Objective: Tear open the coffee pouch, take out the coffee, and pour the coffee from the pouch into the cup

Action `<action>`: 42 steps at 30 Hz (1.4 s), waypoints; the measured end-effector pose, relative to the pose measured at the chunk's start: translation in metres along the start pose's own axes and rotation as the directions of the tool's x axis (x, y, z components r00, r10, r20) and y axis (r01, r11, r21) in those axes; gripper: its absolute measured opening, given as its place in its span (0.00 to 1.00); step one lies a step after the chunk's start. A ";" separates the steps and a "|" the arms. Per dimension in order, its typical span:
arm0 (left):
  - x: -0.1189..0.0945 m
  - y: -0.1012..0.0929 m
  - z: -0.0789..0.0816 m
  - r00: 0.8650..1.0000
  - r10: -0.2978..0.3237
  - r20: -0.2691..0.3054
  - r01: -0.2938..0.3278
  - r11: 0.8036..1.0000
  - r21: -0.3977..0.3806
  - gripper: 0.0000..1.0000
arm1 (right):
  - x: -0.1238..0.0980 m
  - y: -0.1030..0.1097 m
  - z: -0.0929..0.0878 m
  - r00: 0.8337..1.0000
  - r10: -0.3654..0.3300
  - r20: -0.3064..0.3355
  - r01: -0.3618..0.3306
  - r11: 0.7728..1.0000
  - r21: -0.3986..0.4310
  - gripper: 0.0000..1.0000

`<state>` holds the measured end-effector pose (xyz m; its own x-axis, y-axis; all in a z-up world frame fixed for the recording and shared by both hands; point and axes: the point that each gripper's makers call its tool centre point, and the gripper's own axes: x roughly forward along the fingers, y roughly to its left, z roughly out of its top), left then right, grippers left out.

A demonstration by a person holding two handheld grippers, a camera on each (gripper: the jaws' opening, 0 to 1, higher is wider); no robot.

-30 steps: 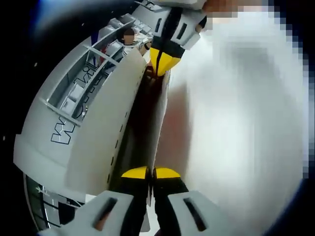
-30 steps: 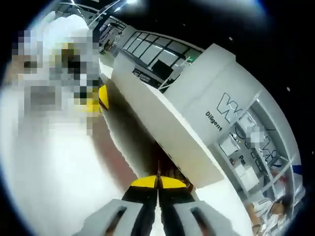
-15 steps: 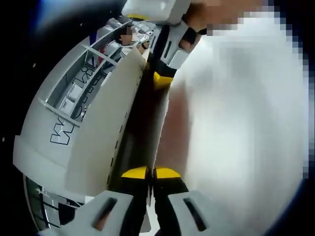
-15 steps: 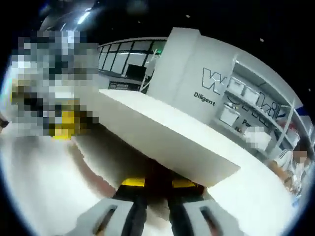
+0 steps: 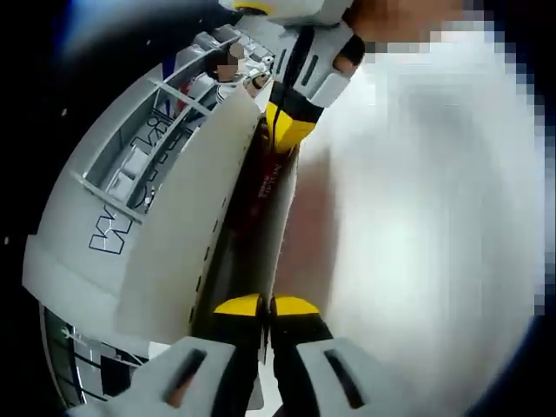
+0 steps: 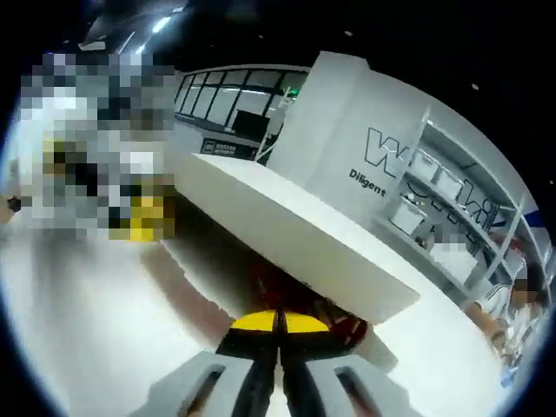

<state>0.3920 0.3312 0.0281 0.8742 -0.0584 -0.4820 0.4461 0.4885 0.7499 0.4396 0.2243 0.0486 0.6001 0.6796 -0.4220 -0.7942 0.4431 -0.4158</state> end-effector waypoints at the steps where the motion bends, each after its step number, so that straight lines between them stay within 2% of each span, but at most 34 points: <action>1: 0.000 0.000 0.000 1.000 0.001 0.001 -0.001 1.000 -0.001 0.06 | -0.003 -0.001 0.000 1.000 0.000 0.010 0.000 1.000 -0.008 0.01; 8: 0.000 0.000 0.000 1.000 0.002 0.002 -0.002 1.000 -0.001 0.06 | -0.045 0.004 0.007 0.997 -0.009 0.078 0.013 0.999 -0.050 0.01; 11: 0.000 0.001 0.000 1.000 0.004 0.004 -0.004 1.000 -0.003 0.06 | -0.066 0.007 0.007 0.994 -0.005 0.112 0.010 0.999 -0.043 0.01; 17: 0.000 0.001 0.000 1.000 0.005 0.001 -0.005 1.000 -0.001 0.06 | -0.106 0.020 0.002 0.984 0.025 0.175 -0.039 0.996 0.082 0.01; 23: 0.000 0.001 0.000 1.000 0.004 -0.001 -0.004 1.000 0.001 0.06 | -0.147 0.046 -0.021 0.975 0.044 0.219 -0.079 0.985 0.154 0.01; 28: 0.000 0.001 0.000 1.000 0.004 0.001 -0.004 1.000 -0.003 0.06 | -0.162 0.070 -0.034 0.967 0.057 0.249 -0.104 0.978 0.181 0.01; 31: -0.001 0.001 0.000 1.000 0.004 0.000 -0.004 1.000 -0.002 0.06 | -0.164 0.097 -0.037 0.958 0.104 0.267 -0.150 0.975 0.161 0.01; 32: -0.001 0.002 0.001 1.000 0.005 0.002 -0.005 1.000 -0.004 0.06 | -0.165 0.112 -0.035 0.947 0.145 0.286 -0.192 0.970 0.146 0.01; 33: -0.001 0.002 0.001 1.000 0.005 0.002 -0.005 1.000 -0.004 0.06 | -0.165 0.115 -0.035 0.946 0.151 0.288 -0.199 0.969 0.146 0.01; 34: -0.001 0.002 0.001 1.000 0.005 0.003 -0.005 1.000 -0.003 0.06 | -0.165 0.129 -0.033 0.936 0.181 0.302 -0.230 0.964 0.134 0.01; 39: -0.001 0.002 0.001 1.000 0.006 0.003 -0.006 1.000 -0.004 0.06 | -0.162 0.155 -0.033 0.914 0.266 0.307 -0.306 0.948 0.089 0.02; 41: -0.002 0.002 0.001 1.000 0.006 0.005 -0.006 1.000 -0.006 0.06 | -0.164 0.167 -0.035 0.894 0.328 0.306 -0.368 0.927 0.079 0.03; 42: -0.002 0.003 0.001 1.000 0.005 0.006 -0.005 1.000 -0.008 0.06 | -0.164 0.169 -0.036 0.892 0.336 0.303 -0.375 0.924 0.076 0.03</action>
<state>0.3918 0.3314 0.0315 0.8777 -0.0607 -0.4753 0.4399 0.4954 0.7490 0.2110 0.1667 0.0186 0.2388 0.9323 -0.2718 -0.9660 0.1994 -0.1648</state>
